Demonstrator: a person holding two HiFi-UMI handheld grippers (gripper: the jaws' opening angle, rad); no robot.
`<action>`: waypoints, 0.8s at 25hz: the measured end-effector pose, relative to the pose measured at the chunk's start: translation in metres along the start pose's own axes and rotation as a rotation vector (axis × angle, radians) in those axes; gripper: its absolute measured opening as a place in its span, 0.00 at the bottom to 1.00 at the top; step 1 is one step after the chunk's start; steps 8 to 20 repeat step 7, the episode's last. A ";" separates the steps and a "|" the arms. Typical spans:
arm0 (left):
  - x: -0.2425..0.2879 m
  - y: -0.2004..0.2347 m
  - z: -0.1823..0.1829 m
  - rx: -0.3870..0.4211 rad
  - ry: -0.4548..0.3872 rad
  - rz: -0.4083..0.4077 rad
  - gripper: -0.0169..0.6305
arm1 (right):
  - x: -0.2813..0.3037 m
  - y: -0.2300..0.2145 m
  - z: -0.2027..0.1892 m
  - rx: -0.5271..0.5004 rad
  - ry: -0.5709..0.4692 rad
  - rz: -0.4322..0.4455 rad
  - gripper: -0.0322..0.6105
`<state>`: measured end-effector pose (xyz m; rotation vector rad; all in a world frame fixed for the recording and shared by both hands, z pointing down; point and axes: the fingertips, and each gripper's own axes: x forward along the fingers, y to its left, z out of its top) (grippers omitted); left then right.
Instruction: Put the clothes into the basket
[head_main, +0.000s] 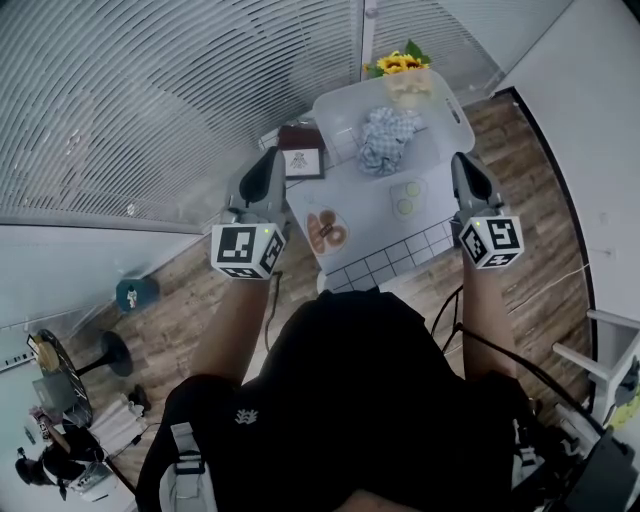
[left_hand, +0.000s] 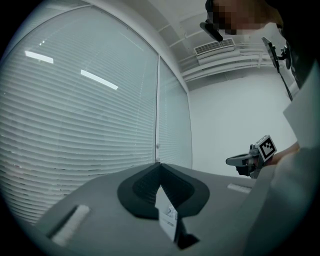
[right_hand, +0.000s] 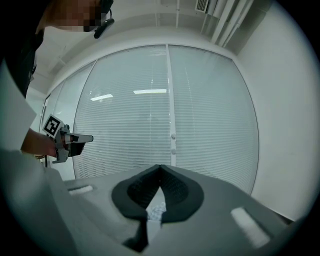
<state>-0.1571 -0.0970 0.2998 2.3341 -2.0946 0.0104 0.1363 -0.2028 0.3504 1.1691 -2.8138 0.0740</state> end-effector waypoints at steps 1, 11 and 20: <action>0.000 0.000 0.000 0.001 0.000 -0.001 0.04 | 0.000 0.000 0.000 0.000 -0.001 0.000 0.05; 0.003 -0.005 0.005 0.003 -0.003 -0.011 0.04 | -0.001 -0.001 0.004 0.003 -0.003 0.003 0.05; 0.003 -0.005 0.005 0.003 -0.003 -0.011 0.04 | -0.001 -0.001 0.004 0.003 -0.003 0.003 0.05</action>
